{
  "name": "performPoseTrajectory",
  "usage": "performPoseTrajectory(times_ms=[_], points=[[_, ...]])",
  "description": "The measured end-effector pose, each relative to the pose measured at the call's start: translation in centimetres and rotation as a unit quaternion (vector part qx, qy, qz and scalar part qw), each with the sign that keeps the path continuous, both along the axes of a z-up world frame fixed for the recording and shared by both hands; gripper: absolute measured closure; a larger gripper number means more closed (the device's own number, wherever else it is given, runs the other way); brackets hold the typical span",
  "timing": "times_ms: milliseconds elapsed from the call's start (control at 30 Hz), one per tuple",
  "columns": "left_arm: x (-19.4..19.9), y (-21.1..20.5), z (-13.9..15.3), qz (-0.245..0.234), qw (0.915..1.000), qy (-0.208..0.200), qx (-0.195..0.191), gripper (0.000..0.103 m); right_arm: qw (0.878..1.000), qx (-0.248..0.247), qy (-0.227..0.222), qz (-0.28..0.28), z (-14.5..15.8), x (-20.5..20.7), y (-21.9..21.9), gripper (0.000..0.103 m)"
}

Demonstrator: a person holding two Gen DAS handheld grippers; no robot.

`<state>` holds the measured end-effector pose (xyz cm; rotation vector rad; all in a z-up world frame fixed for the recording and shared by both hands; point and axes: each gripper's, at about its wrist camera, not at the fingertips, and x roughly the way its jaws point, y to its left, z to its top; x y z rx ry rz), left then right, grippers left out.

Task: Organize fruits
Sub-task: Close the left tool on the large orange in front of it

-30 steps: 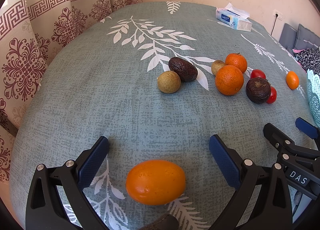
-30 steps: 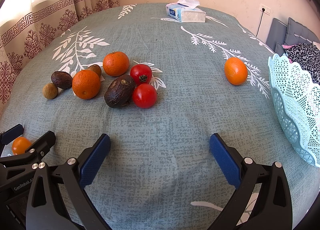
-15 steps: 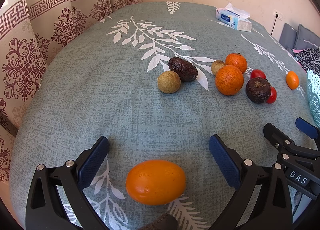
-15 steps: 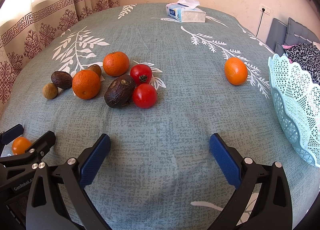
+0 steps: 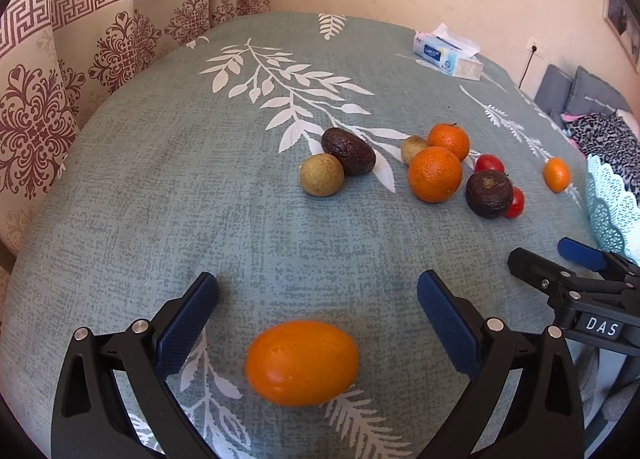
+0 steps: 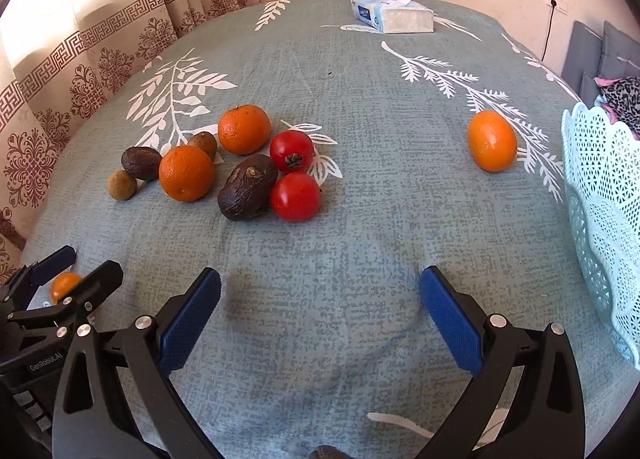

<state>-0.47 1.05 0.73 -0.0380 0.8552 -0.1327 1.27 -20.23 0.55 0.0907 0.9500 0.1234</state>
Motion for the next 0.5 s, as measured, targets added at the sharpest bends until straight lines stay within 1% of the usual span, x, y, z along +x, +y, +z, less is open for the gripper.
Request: performPoseTrajectory(times_ms=[67,100,167,233,333,400,500], points=[[-0.1,-0.1,0.3,-0.010,0.9999,-0.002,-0.004,0.005,0.999,-0.023,0.000,0.025,-0.1,0.0,0.5,0.002],[-0.2,-0.2,0.6,-0.013,0.9999,-0.004,-0.001,0.005,0.999,-0.024,0.000,0.031,-0.2,0.0,0.6,0.002],[-0.5,-0.3,1.5,-0.016,0.9996,-0.020,0.010,0.005,1.000,-0.003,-0.002,0.030,-0.1,0.0,0.0,0.002],[-0.9,0.0,2.8,-0.017,0.9990,-0.038,0.013,0.005,0.999,0.017,-0.004,0.033,-0.1,0.0,-0.5,0.002],[-1.6,1.1,4.8,-0.009,0.9982,-0.057,0.012,0.005,0.999,0.029,-0.006,0.036,0.0,0.0,-0.9,0.002],[-2.0,2.2,5.8,-0.001,0.9979,-0.064,0.006,0.005,0.999,0.023,-0.005,0.037,0.0,0.0,-0.7,0.002],[-2.8,3.9,6.3,0.005,0.9981,-0.061,-0.004,0.005,0.999,0.003,0.000,0.041,-0.1,0.1,-0.2,0.002]])
